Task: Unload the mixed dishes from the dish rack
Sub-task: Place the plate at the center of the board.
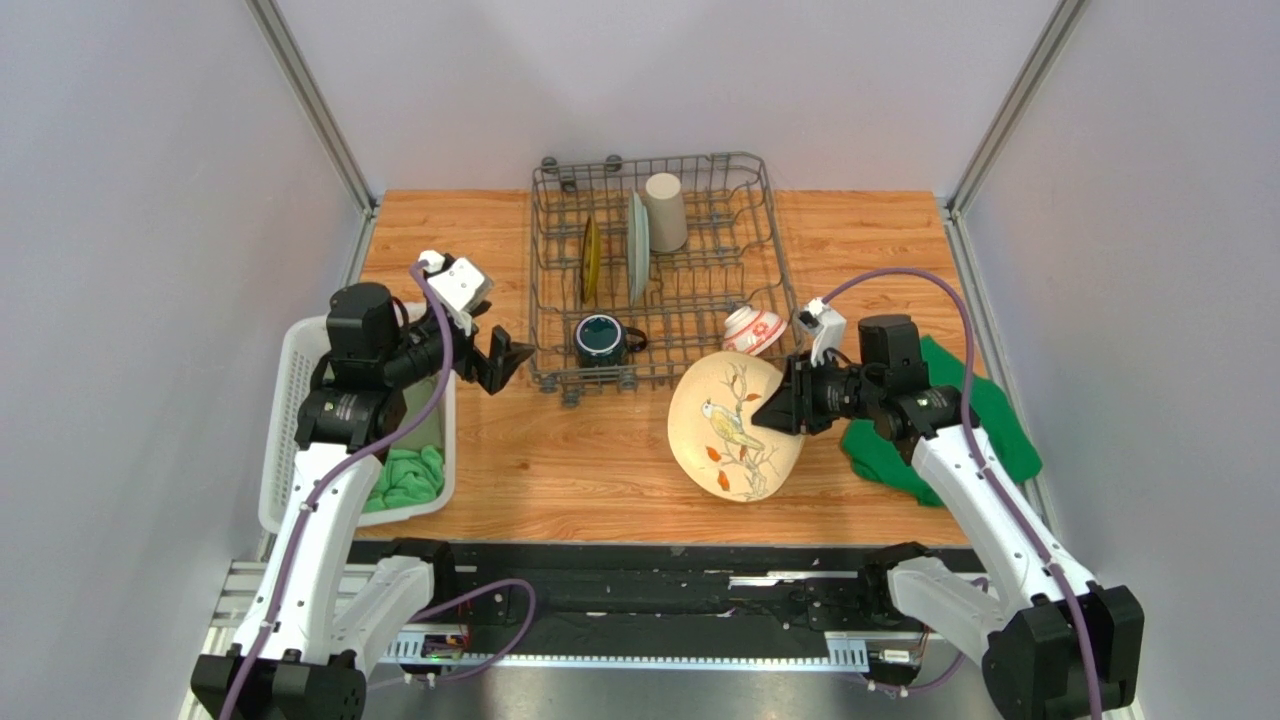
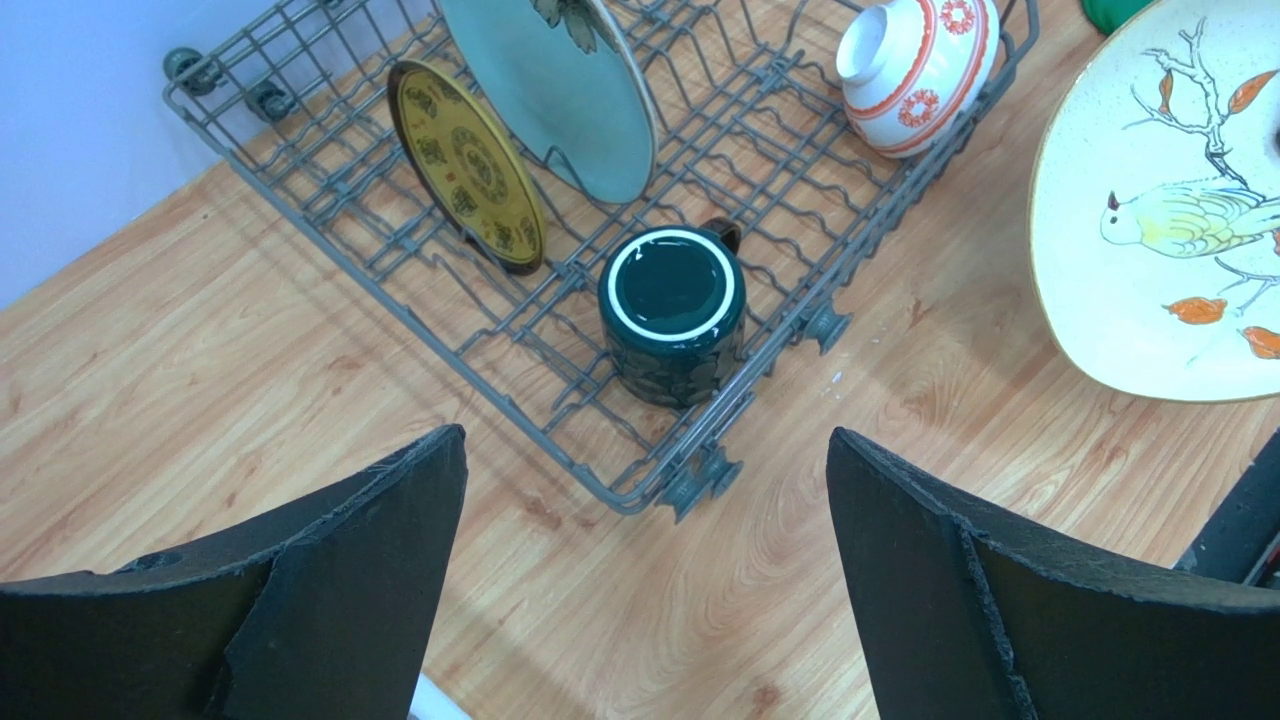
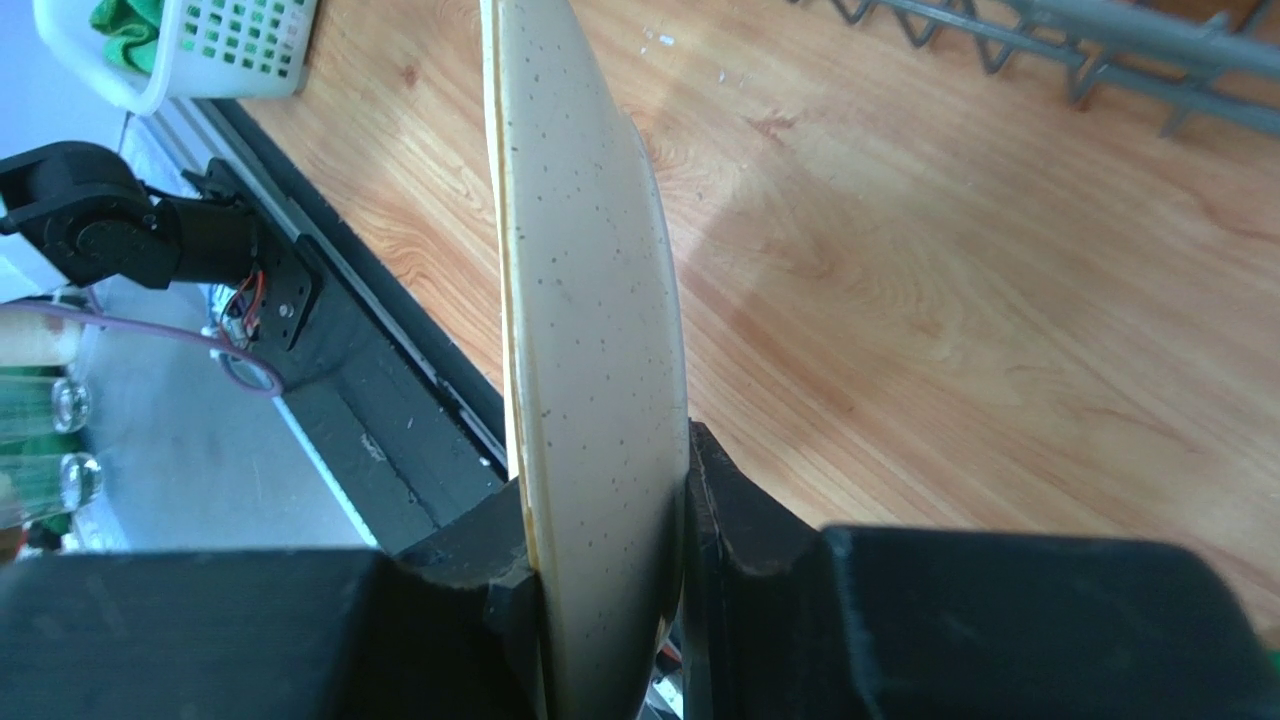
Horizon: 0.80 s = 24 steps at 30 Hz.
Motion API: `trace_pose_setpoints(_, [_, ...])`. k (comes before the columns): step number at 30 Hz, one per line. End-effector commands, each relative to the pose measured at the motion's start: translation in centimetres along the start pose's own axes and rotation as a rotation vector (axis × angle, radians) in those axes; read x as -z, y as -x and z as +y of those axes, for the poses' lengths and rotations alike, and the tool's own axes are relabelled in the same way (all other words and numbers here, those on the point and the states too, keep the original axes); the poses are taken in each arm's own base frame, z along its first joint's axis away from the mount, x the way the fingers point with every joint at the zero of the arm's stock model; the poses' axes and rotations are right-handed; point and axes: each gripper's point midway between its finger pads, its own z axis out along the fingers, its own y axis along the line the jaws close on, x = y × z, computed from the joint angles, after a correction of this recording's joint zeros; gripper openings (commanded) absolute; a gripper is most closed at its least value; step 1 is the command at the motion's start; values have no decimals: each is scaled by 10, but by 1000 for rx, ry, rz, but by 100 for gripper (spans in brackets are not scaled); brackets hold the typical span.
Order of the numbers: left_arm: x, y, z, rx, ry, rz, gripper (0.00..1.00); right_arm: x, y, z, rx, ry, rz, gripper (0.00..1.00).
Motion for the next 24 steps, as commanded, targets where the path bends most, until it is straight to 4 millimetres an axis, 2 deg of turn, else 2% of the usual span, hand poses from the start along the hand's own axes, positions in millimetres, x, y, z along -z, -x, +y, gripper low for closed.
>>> trace_pose_setpoints(1, [2,6,1,-63,11,-31,97,5,25,21,70,141,-101,0])
trace_pose_setpoints(7, [5,3,2,-80,27,-27,97,-1,9,16,30,191,-21,0])
trace_pose_setpoints(14, [5,-3,2,-91,33,-14,98,-11,-14,1,16,190,97,0])
trace_pose_setpoints(24, [5,-8,2,-102,39,-8,98,-21,-21,-17,-2,157,133,0])
